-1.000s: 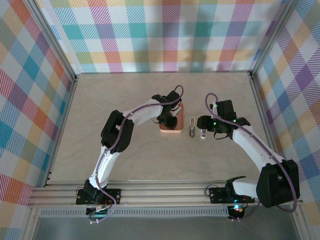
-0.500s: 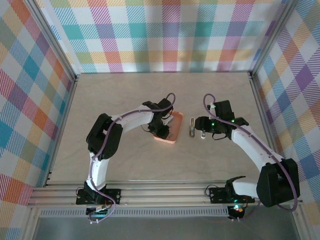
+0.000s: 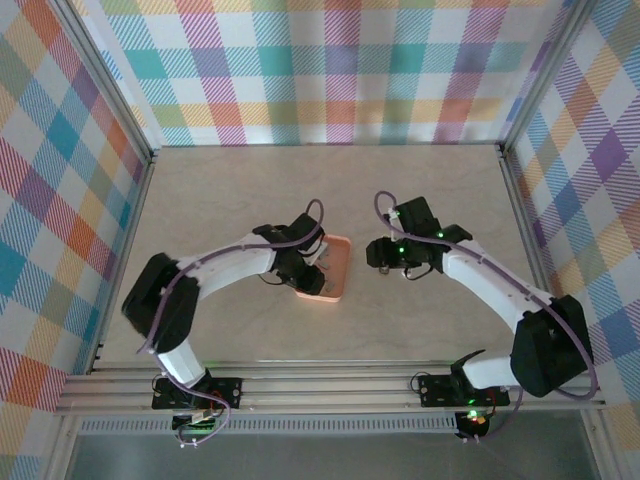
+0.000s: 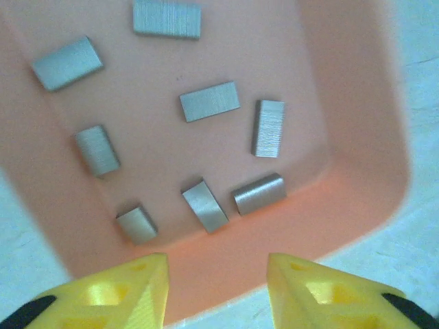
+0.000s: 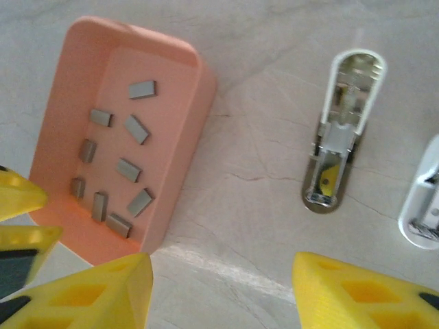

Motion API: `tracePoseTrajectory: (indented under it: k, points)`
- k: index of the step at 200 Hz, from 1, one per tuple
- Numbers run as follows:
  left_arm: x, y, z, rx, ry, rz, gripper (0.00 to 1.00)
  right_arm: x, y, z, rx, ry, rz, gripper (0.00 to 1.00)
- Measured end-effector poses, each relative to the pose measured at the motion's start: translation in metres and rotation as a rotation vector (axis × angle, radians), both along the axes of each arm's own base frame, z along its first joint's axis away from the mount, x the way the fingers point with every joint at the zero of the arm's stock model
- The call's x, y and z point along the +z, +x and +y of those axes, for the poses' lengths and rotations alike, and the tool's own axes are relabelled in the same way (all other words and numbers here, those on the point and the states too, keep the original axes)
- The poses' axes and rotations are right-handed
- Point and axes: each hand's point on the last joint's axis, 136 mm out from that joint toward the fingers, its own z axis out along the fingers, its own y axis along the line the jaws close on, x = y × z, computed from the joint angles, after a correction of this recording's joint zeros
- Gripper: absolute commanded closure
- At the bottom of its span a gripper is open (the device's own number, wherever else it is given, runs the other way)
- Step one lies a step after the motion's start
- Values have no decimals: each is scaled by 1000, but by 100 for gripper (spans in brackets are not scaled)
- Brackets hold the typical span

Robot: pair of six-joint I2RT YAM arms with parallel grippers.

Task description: Load the staples into the stapler

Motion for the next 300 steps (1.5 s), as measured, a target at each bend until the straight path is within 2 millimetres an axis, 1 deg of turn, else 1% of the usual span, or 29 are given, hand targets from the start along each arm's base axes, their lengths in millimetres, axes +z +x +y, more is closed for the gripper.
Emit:
tracePoseTrajectory:
  k: [12, 26, 35, 46, 64, 91, 103, 133, 154, 186, 212, 237, 257, 275, 300]
  points:
    - [20, 5, 4, 34, -51, -68, 47, 3, 2, 9, 36, -14, -5, 45]
    - [37, 11, 13, 85, -109, -132, 46, 7, 4, 20, 84, -36, -6, 45]
    - [43, 16, 22, 130, -140, -164, 44, 8, 7, 29, 119, -53, -10, 46]
    - [46, 21, 36, 192, -168, -194, 40, 9, 11, 40, 164, -81, -11, 46]
    - [41, 26, 62, 310, -197, -225, 35, 8, 17, 58, 234, -127, -13, 46]
    - [28, 28, 95, 485, -229, -245, 28, -4, 22, 87, 339, -203, 1, 46]
    - [23, 29, 106, 549, -242, -254, 25, -11, 23, 96, 370, -230, 12, 47]
    - [9, 27, 127, 693, -260, -261, 23, -32, 24, 110, 425, -285, 46, 47]
    - [1, 24, 137, 754, -262, -260, 22, -49, 25, 117, 454, -324, 76, 48]
    - [-5, 22, 148, 811, -257, -270, 20, -72, 29, 126, 481, -373, 99, 49]
    - [-4, 24, 154, 833, -250, -283, 20, -86, 35, 135, 504, -400, 103, 49]
    - [-3, 26, 156, 842, -247, -291, 20, -100, 46, 140, 513, -436, 108, 51]
    - [-3, 27, 157, 840, -248, -297, 20, -106, 51, 142, 514, -456, 111, 54]
    - [-1, 29, 158, 844, -253, -304, 20, -104, 53, 142, 512, -463, 113, 56]
    - [-2, 30, 159, 844, -253, -308, 20, -103, 58, 146, 507, -464, 102, 61]
